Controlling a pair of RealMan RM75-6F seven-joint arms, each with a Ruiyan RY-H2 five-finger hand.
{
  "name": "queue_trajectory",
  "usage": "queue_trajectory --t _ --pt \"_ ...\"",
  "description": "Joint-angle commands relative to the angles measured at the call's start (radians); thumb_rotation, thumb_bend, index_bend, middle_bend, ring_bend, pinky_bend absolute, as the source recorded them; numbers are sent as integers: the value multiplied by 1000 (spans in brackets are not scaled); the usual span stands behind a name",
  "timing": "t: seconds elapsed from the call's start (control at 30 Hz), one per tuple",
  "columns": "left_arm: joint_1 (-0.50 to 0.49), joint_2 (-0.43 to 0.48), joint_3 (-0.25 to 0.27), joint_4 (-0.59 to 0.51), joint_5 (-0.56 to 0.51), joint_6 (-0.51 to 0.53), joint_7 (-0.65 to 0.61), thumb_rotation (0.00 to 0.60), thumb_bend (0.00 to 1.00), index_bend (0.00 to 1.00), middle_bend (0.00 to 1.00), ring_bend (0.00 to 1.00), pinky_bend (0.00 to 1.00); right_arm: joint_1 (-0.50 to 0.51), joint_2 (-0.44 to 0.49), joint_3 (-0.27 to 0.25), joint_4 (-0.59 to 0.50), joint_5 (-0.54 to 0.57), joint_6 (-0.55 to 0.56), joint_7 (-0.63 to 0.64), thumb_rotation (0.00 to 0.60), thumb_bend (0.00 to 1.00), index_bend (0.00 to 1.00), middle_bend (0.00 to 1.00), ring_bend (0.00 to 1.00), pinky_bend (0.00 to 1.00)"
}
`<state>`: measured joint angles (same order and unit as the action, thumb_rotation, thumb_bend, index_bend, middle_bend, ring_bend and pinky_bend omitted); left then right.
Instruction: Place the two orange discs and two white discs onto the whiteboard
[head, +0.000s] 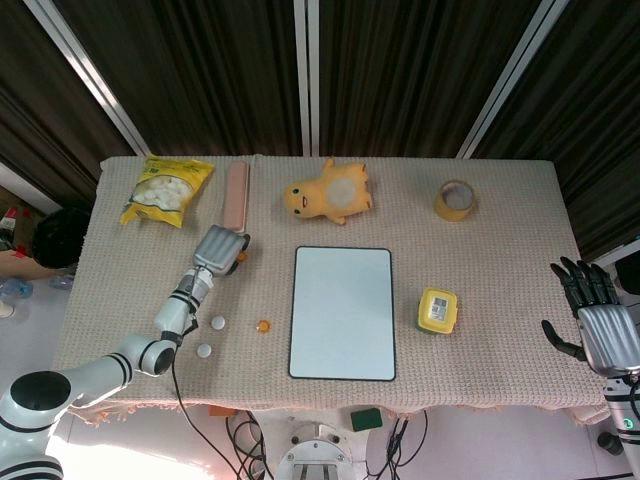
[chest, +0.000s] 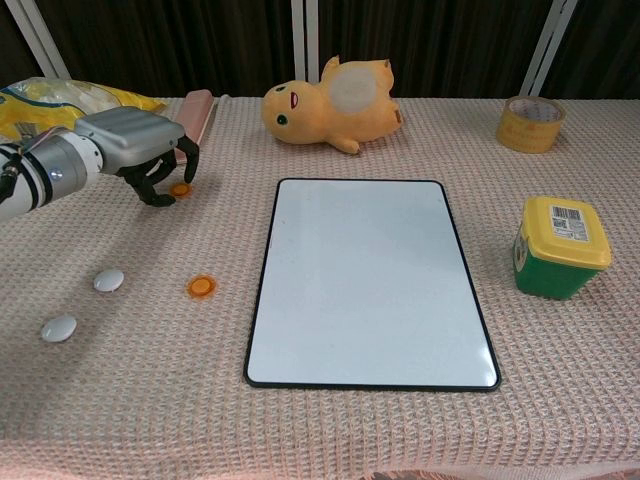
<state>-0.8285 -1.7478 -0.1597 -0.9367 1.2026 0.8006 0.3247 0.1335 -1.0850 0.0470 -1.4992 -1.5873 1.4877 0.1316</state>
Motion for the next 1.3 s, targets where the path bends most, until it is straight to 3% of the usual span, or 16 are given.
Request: queue_trajectory --t 0.03,0.43,0.73,0.9,1.3 --pt "-1 -1 0 2 1 -1 -4 600 272 478 766 691 745 1 -1 0 1 1 -2 1 600 327 0 0 0 0" --pt "-2 26 -7 -57 20 25 -35 600 284 529 766 691 744 4 -9 -1 18 -10 2 16 600 327 0 0 0 0" --pt "-38 81 -19 -242 48 36 11 600 284 538 765 691 744 6 -17 -3 24 -10 -2 18 600 327 0 0 0 0" --pt "-98 65 -37 -331 50 10 84 600 284 546 762 691 744 6 -19 -4 26 -11 -1 19 600 327 0 0 0 0" --pt "-262 -126 -93 -196 -43 -56 249 600 284 550 760 691 740 -4 -12 -6 53 -8 13 61 600 327 0 0 0 0"
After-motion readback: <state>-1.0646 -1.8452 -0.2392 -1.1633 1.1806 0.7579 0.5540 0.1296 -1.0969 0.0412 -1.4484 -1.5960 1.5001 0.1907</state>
